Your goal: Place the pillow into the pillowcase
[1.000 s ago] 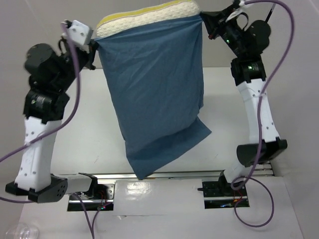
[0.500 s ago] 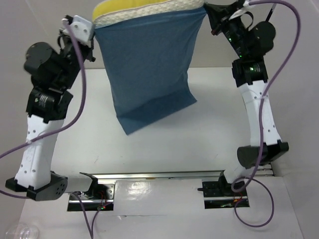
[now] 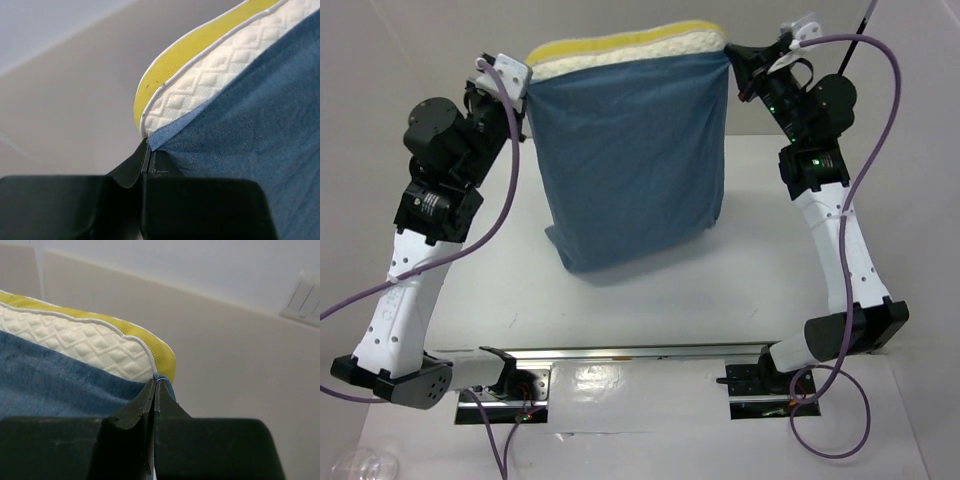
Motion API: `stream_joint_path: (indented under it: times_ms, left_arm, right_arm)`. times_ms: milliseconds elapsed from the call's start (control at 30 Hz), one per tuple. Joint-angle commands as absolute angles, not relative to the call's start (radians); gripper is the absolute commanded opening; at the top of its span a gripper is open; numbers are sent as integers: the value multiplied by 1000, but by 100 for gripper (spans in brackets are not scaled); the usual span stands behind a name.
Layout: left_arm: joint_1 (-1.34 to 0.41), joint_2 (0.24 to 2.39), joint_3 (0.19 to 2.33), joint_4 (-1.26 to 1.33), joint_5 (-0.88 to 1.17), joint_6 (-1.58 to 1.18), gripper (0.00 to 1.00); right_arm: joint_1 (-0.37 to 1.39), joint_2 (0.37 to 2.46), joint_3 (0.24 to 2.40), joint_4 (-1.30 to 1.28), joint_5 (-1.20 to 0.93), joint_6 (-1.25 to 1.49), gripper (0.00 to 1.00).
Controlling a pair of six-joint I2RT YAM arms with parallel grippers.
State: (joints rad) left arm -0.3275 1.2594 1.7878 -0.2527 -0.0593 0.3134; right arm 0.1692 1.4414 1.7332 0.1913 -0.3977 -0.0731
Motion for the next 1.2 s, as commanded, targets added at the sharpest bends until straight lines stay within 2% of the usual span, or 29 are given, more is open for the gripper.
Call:
stream_joint_path:
  times_ms: [0,67,233,300,400,433,467,533,567,600,633,733,767,867,967,1033,1167]
  left_arm:
    - [-339,1248,1800,-179,-83,302,0]
    - [-339,1287,1945,-179,-83,314,0]
    - [-339,1298,2124,-80,-74,412,0]
    - [-339,1298,2166,-69,-84,452,0]
    - [-339,1298,2155,-66,-95,434,0]
    - [-339,1298,2142,-108,-95,405,0]
    - [-339,1269,2050,-182,-95,372,0]
    - [-339,1206,1877,-218,-40,272,0]
    - [-348,1166,1679,-200,-20,255,0]
    - [-357,1114,1616,-127,4,246,0]
    - [-357,1114,1599,-117,14,245,0]
    - [-357,1254,1802,-92,-29,302,0]
    - [-347,1294,1973,-92,-38,317,0]
    - [-347,1365,2171,-34,-38,360,0]
    - [-362,1353,2226,-9,-48,431,0]
    - [-362,1339,2223,0,-74,467,0]
    - [-362,1224,1952,-6,-74,456,0]
  right_arm:
    - [179,1443,1764,298,-376,-94,0]
    - [179,1506,1930,298,-376,-94,0]
    - [179,1528,2147,366,-416,-120,0]
    - [179,1528,2161,379,-416,-130,0]
    - [179,1491,2071,361,-382,-141,0]
    - [179,1491,2036,319,-382,-112,0]
    - [179,1482,2004,190,-382,-86,0]
    - [167,1456,1826,102,-435,0,0]
    - [167,1441,1751,126,-461,0,0]
    - [167,1413,1635,170,-450,0,0]
    - [167,1413,1622,211,-449,0,0]
    - [190,1555,1935,203,-428,-51,0]
    - [190,1637,2144,190,-419,-37,0]
    - [190,1687,2350,245,-419,-9,0]
    - [209,1614,2289,340,-419,-20,0]
    - [209,1524,2159,423,-407,-20,0]
    - [200,1431,1918,324,-414,-103,0]
